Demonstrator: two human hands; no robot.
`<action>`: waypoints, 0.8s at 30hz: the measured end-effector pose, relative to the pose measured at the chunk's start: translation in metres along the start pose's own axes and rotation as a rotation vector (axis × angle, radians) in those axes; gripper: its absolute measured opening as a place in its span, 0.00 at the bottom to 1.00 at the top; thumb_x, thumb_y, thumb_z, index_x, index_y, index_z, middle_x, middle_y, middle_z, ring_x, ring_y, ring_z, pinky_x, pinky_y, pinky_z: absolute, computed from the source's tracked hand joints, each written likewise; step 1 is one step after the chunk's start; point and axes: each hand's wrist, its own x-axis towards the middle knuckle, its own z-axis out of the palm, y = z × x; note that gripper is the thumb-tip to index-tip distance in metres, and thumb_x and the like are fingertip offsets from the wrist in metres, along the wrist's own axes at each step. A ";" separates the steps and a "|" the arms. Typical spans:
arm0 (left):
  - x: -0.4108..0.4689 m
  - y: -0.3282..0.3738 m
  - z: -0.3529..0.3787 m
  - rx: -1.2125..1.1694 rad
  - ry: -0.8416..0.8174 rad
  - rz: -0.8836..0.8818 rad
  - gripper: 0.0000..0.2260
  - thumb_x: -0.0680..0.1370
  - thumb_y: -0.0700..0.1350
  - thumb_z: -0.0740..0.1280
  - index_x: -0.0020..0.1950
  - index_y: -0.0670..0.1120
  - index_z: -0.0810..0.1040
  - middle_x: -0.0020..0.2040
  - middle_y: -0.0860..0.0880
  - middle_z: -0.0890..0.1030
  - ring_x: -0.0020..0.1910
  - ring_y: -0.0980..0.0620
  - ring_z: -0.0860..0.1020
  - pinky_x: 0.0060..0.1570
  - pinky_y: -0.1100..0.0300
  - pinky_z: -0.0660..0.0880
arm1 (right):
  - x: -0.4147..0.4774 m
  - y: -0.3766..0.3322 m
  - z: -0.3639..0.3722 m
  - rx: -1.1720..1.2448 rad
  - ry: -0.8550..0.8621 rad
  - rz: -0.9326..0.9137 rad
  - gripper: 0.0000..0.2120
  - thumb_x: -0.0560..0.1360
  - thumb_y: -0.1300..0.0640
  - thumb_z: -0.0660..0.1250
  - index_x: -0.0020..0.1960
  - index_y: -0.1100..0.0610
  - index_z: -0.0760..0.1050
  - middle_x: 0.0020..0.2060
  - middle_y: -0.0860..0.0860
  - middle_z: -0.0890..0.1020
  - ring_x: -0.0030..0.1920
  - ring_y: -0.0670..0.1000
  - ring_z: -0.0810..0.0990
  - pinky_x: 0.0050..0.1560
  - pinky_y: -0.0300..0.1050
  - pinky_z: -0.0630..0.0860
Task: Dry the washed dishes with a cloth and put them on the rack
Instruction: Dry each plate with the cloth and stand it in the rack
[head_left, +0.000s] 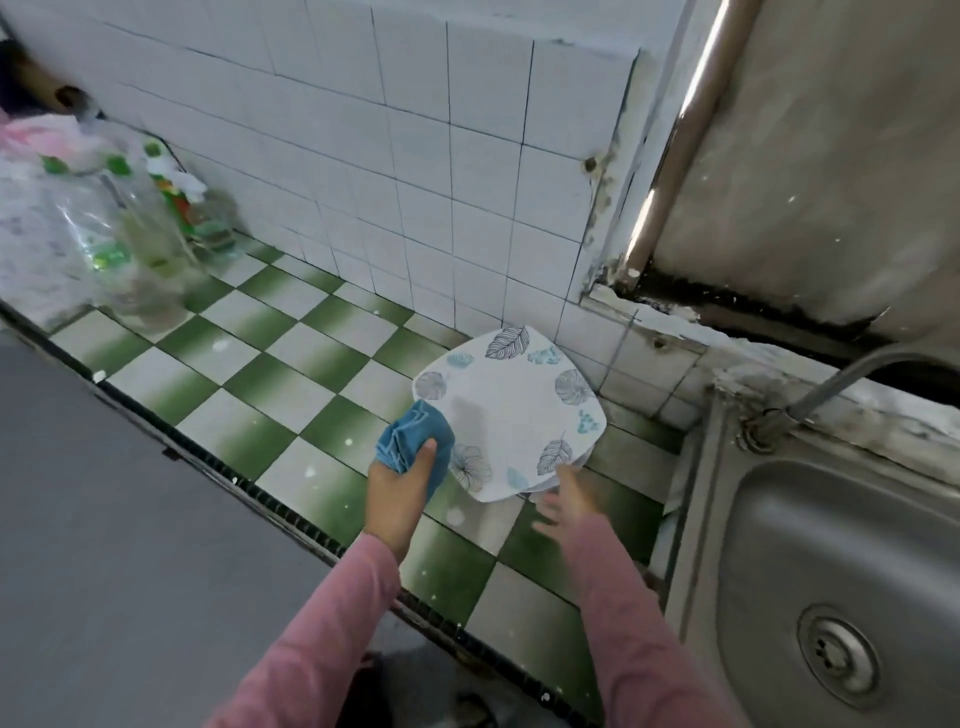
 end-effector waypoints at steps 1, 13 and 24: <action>0.009 0.002 -0.001 0.012 -0.015 -0.005 0.08 0.79 0.45 0.68 0.58 0.53 0.75 0.53 0.47 0.80 0.48 0.47 0.78 0.51 0.50 0.76 | 0.002 0.001 0.006 0.008 0.004 0.004 0.22 0.82 0.47 0.60 0.70 0.60 0.68 0.59 0.58 0.78 0.60 0.58 0.77 0.61 0.58 0.76; 0.115 0.032 -0.027 0.097 -0.275 0.011 0.09 0.79 0.43 0.68 0.58 0.49 0.73 0.48 0.50 0.79 0.47 0.50 0.77 0.47 0.57 0.76 | 0.022 0.015 0.067 0.247 0.371 -0.012 0.17 0.78 0.52 0.68 0.63 0.60 0.73 0.51 0.58 0.82 0.45 0.58 0.83 0.39 0.50 0.83; 0.157 0.035 -0.043 0.207 -0.473 -0.013 0.10 0.79 0.44 0.69 0.58 0.49 0.73 0.48 0.48 0.78 0.46 0.50 0.77 0.51 0.51 0.77 | 0.011 0.036 0.078 0.375 0.535 -0.156 0.07 0.84 0.54 0.59 0.60 0.54 0.72 0.51 0.55 0.81 0.44 0.56 0.81 0.45 0.50 0.81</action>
